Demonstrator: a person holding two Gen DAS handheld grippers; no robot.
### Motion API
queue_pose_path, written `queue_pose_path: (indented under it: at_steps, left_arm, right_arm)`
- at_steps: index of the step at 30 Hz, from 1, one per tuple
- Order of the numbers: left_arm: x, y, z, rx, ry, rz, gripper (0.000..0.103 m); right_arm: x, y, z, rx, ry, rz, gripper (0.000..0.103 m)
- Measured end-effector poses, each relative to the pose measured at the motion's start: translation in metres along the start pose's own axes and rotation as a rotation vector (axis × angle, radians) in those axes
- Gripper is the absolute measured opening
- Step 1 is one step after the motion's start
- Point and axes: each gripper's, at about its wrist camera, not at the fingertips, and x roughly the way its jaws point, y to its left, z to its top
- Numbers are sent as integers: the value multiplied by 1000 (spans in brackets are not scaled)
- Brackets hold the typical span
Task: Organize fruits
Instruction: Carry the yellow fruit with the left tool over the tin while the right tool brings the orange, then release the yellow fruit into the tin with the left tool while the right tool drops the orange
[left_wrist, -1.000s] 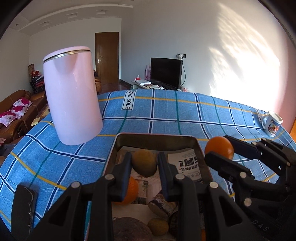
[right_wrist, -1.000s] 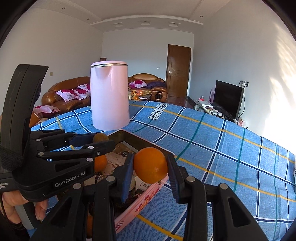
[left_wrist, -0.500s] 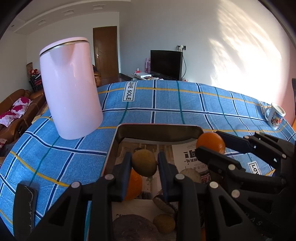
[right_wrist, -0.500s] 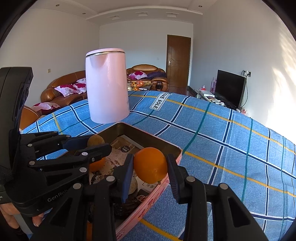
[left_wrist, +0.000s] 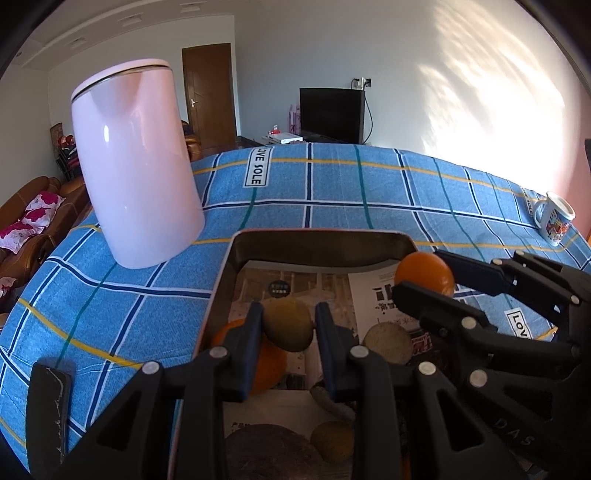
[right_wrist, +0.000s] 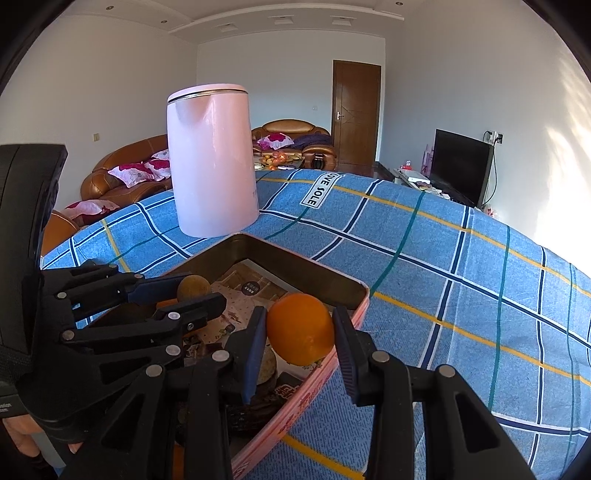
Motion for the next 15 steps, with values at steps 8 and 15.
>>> queue_pose_path:
  at_steps: [8,15]
  left_arm:
    - [0,-2,-1,16,5,14,30]
    - [-1,0,-1,7,14,10,33]
  right_arm:
    - [2,-2,-2,19,13,27,38]
    - [2,-2,-3,25,20,46,39]
